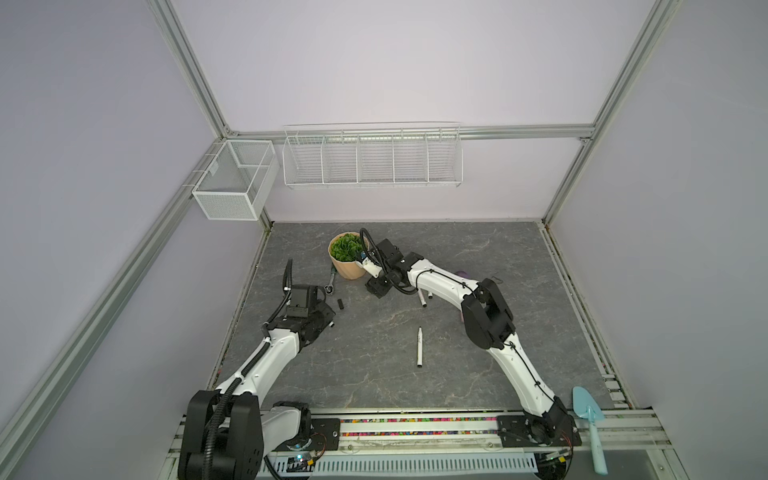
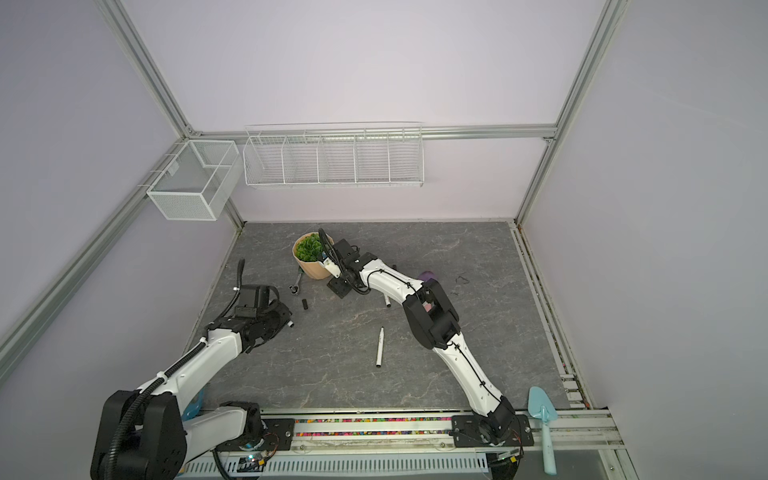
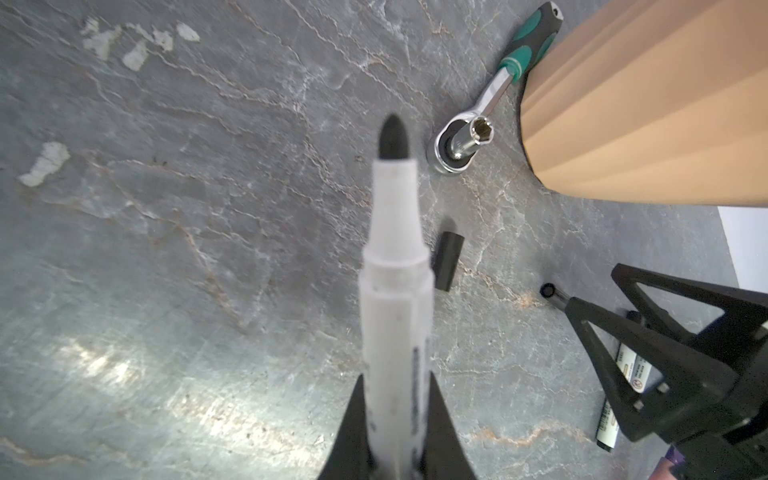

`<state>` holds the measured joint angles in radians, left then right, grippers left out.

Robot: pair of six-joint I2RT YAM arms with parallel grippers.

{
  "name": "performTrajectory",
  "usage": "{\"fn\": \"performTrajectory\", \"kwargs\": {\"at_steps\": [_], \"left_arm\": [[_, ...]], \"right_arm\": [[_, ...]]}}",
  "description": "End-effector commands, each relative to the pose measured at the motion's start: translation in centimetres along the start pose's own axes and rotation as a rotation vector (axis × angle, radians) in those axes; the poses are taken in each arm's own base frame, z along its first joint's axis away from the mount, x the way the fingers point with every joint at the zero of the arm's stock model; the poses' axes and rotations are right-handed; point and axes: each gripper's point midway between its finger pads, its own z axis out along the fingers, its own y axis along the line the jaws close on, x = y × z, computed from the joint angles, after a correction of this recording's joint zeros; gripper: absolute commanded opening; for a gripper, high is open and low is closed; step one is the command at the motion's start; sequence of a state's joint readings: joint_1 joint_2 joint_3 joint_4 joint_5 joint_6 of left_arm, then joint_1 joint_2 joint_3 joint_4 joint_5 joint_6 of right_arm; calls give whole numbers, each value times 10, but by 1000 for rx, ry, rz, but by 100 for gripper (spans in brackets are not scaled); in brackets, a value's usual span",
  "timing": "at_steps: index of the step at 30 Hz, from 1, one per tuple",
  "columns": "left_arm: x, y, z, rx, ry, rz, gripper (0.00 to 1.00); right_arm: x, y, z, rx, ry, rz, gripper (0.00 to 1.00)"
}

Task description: Insert the pens into the pen caps

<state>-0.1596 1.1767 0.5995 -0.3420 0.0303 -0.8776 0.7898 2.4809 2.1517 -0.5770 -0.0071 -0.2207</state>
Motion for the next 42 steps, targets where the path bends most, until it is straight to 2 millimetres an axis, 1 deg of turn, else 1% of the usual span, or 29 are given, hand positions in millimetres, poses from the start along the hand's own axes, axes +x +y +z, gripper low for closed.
{"fn": "performTrajectory", "kwargs": {"at_steps": [1, 4, 6, 8, 11, 14, 16, 18, 19, 21, 23, 25, 27, 28, 30, 32, 35, 39, 42], "left_arm": [[-5, -4, -4, 0, -18, 19, 0], [-5, -3, -4, -7, -17, 21, 0], [-6, -3, -4, -9, -23, 23, 0], [-11, 0, -6, -28, -48, 24, 0], [-30, 2, -13, -40, -121, 11, 0], [-56, 8, -19, -46, -173, -40, 0], [-68, 20, -16, -82, -180, -66, 0], [-74, 35, -10, -137, -160, -88, 0], [-74, 41, -6, -160, -138, -103, 0], [-72, 46, 5, -190, -84, -104, 0], [-64, 45, 17, -201, 1, -104, 0], [-50, 44, 34, -209, 116, -101, 0], [-35, 51, 48, -233, 202, -121, 0], [-28, 55, 54, -248, 238, -128, 0], [-18, 65, 59, -286, 275, -134, 0], [-9, 73, 59, -302, 293, -139, 0], [1, 77, 59, -295, 306, -146, 0], [8, 69, 60, -285, 302, -109, 0], [8, 60, 60, -261, 293, -101, 0]], "right_arm": [[37, 5, 21, -31, 142, -90, 67], [47, 10, 25, -59, 172, -102, 66], [50, 16, 21, -89, 177, -101, 63], [45, 21, 11, -91, 138, -94, 62], [24, 19, -13, -54, 17, -72, 62], [3, 15, -46, -24, -69, -35, 62], [-9, 13, -69, -9, -129, -8, 62], [-18, 12, -90, 4, -188, 14, 62], [-22, 12, -102, 9, -215, 27, 62], [-28, 12, -122, 16, -256, 43, 62], [-32, 11, -141, 27, -291, 59, 62], [-34, 11, -159, 33, -323, 71, 62], [-34, 8, -169, 43, -337, 82, 62], [-33, 7, -173, 54, -337, 84, 62], [-31, 3, -178, 78, -337, 90, 62], [-28, 1, -180, 94, -336, 94, 62], [-25, -1, -181, 106, -335, 102, 62], [-23, 0, -174, 102, -319, 105, 62], [-15, 5, -154, 55, -260, 96, 63]]}}
